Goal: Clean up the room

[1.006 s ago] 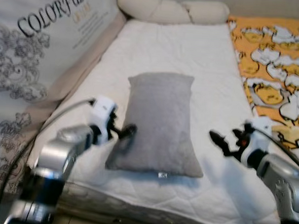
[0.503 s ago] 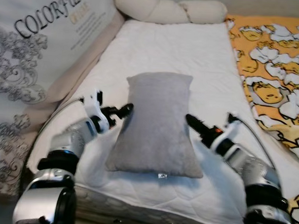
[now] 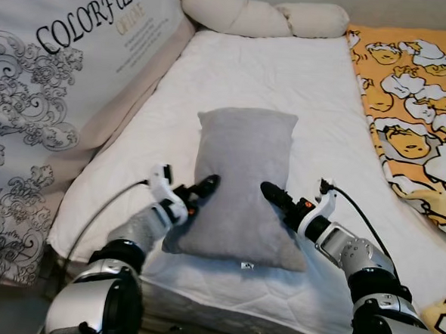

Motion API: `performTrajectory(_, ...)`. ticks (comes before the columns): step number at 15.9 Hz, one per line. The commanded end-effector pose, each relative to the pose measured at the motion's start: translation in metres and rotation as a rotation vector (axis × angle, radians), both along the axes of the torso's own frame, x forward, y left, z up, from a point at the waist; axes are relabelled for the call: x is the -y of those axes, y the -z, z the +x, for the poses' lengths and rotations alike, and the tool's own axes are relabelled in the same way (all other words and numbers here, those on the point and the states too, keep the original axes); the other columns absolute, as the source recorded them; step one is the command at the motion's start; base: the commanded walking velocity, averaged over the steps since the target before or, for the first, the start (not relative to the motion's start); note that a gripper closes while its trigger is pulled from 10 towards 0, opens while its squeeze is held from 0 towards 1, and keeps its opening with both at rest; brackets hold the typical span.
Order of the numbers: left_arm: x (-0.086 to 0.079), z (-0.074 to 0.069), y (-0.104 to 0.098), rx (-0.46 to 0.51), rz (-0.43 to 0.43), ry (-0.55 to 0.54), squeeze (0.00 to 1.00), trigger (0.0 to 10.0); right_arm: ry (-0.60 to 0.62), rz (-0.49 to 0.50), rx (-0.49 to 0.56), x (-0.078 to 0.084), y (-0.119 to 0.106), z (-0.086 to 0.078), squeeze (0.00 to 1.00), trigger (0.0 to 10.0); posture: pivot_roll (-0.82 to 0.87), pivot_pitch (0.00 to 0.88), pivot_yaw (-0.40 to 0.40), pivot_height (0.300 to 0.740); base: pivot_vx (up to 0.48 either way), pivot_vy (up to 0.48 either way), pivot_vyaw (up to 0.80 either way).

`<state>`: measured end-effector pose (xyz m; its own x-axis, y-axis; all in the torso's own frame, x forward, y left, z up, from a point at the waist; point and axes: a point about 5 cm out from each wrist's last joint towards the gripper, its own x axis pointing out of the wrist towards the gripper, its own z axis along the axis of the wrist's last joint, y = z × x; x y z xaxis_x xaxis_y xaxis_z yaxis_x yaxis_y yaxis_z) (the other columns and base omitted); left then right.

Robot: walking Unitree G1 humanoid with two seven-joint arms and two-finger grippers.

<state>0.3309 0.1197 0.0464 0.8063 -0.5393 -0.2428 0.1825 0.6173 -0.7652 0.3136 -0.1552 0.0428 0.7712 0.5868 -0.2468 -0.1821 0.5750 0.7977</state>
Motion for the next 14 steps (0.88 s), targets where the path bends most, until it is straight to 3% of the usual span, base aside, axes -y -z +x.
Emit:
performTrajectory(1, 0.011, 0.0, -0.001, 0.0, -0.009, 0.05, 0.0, 10.0, -0.039, -0.003, -0.036, -0.01, 0.008, -0.005, 0.0, 0.0, -0.06, 0.0, 0.084, 0.74, 0.0, 0.0, 0.0)
performTrajectory(3, 0.026, -0.006, 0.007, -0.017, 0.048, 0.099, 0.0, 10.0, -0.048, 0.004, -0.034, -0.014, 0.01, -0.006, 0.0, 0.0, -0.07, 0.0, 0.088, 0.74, 0.0, 0.0, 0.0)
performTrajectory(4, 0.028, -0.007, 0.008, -0.02, 0.057, 0.102, 0.0, 8.7, -0.051, 0.004, -0.029, -0.015, 0.01, -0.006, 0.0, 0.0, -0.07, 0.0, 0.09, 0.74, 0.0, 0.0, 0.0)
performTrajectory(5, 0.029, -0.007, 0.009, -0.02, 0.066, 0.104, 0.0, 1.3, -0.054, 0.004, -0.014, -0.017, 0.009, -0.005, 0.0, 0.0, -0.07, 0.0, 0.093, 0.74, 0.0, 0.0, 0.0)
performTrajectory(7, 0.029, -0.006, 0.008, -0.019, 0.105, 0.116, 0.0, 0.0, -0.051, 0.004, 0.003, -0.018, 0.007, -0.003, 0.0, 0.0, -0.07, 0.0, 0.093, 0.74, 0.0, 0.0, 0.0)
performTrajectory(9, 0.026, -0.005, 0.009, -0.013, 0.173, 0.107, 0.0, 0.0, -0.047, 0.012, 0.015, -0.02, 0.006, -0.001, 0.0, 0.0, -0.06, 0.0, 0.097, 0.74, 0.0, 0.0, 0.0)
performTrajectory(14, 0.024, -0.004, 0.006, 0.035, 0.193, 0.147, 0.0, 0.0, -0.032, 0.017, 0.042, -0.024, 0.005, -0.001, 0.0, 0.0, -0.06, 0.0, 0.097, 0.74, 0.0, 0.0, 0.0)
